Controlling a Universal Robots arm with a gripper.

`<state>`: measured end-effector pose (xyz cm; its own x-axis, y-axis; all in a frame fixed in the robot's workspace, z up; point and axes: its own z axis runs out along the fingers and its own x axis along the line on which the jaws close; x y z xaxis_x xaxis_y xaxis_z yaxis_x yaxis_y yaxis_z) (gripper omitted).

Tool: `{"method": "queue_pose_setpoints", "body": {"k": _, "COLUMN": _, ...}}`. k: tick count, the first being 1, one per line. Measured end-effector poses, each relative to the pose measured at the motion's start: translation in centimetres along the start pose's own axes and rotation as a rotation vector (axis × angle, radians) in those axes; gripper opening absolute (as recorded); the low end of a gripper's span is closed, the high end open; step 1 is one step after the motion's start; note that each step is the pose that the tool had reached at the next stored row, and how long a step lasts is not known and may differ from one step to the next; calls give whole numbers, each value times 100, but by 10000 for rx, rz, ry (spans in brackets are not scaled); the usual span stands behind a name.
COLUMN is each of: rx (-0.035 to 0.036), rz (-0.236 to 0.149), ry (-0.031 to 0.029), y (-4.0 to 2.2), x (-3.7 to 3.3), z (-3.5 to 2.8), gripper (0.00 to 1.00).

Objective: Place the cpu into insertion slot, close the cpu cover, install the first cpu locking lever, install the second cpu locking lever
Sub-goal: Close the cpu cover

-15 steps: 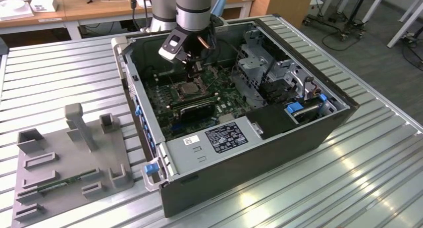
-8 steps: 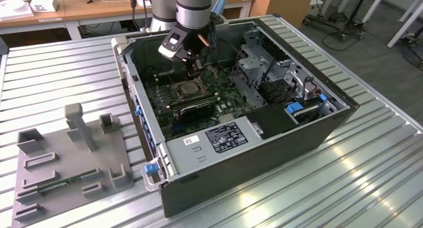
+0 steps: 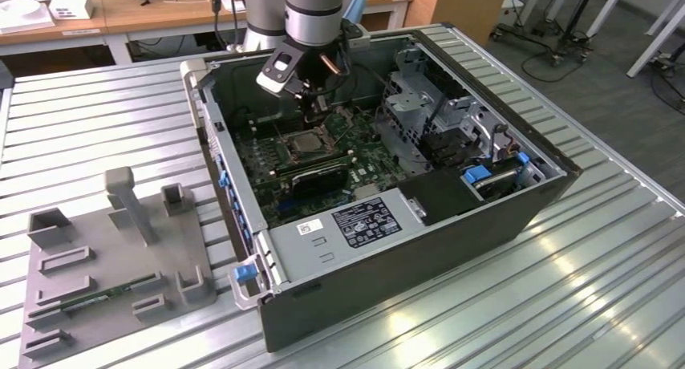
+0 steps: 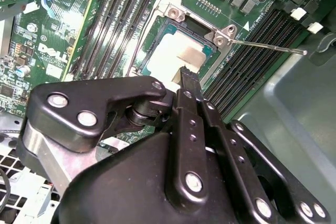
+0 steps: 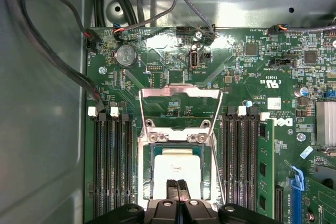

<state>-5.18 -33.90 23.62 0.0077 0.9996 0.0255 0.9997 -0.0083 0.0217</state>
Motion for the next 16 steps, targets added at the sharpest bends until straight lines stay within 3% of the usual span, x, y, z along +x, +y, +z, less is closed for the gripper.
{"method": "queue_pose_setpoints", "body": {"k": 16, "rx": -3, "rz": 0, "ry": 5, "y": 3, "x": 3, "z": -105, "gripper": 11}}
